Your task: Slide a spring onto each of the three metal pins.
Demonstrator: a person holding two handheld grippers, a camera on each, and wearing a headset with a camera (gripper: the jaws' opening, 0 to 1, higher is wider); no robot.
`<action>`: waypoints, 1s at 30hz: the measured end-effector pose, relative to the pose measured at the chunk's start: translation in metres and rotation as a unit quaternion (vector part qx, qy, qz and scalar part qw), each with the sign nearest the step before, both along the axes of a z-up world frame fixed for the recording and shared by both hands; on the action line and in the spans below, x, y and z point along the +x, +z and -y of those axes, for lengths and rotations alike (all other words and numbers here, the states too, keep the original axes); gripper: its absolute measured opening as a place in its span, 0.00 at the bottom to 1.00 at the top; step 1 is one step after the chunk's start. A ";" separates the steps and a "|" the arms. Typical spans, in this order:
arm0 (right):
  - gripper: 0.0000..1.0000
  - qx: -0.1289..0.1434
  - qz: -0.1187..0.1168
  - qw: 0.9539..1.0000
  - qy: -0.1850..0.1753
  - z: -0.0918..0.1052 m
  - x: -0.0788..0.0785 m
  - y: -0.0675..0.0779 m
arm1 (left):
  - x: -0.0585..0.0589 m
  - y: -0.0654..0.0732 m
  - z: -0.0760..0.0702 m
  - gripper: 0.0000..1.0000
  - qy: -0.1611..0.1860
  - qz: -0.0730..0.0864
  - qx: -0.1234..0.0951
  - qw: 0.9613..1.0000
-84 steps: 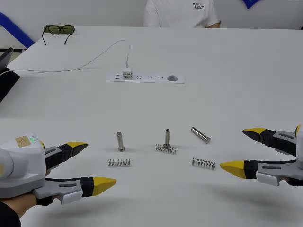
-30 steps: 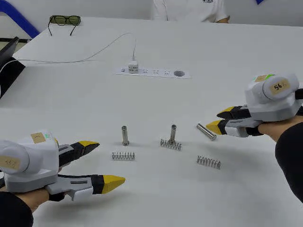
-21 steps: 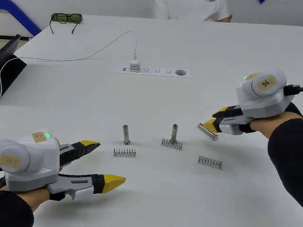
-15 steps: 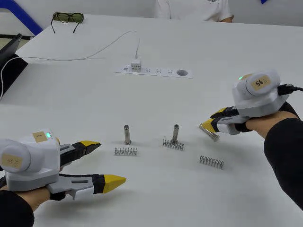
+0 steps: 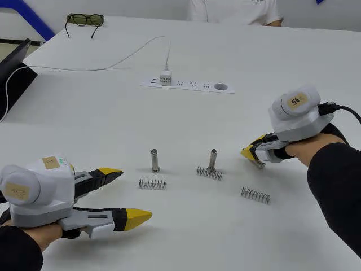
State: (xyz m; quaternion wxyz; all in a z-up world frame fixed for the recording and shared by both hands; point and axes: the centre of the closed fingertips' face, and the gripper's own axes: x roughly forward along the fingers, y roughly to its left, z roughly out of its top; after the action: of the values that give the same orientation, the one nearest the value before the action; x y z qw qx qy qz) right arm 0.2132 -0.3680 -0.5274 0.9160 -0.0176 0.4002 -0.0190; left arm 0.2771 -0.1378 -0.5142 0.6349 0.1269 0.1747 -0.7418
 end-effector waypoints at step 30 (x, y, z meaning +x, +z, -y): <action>0.10 0.018 -0.040 0.999 -0.010 0.003 0.004 -0.016 | 0.001 0.001 0.000 0.71 0.001 0.000 -0.002 1.000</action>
State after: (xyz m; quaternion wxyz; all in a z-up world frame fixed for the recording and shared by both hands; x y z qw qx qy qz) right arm 0.2175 -0.3712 -0.5429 0.8994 0.0019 0.4366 -0.0203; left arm 0.2777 -0.1381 -0.5137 0.6362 0.1256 0.1731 -0.7413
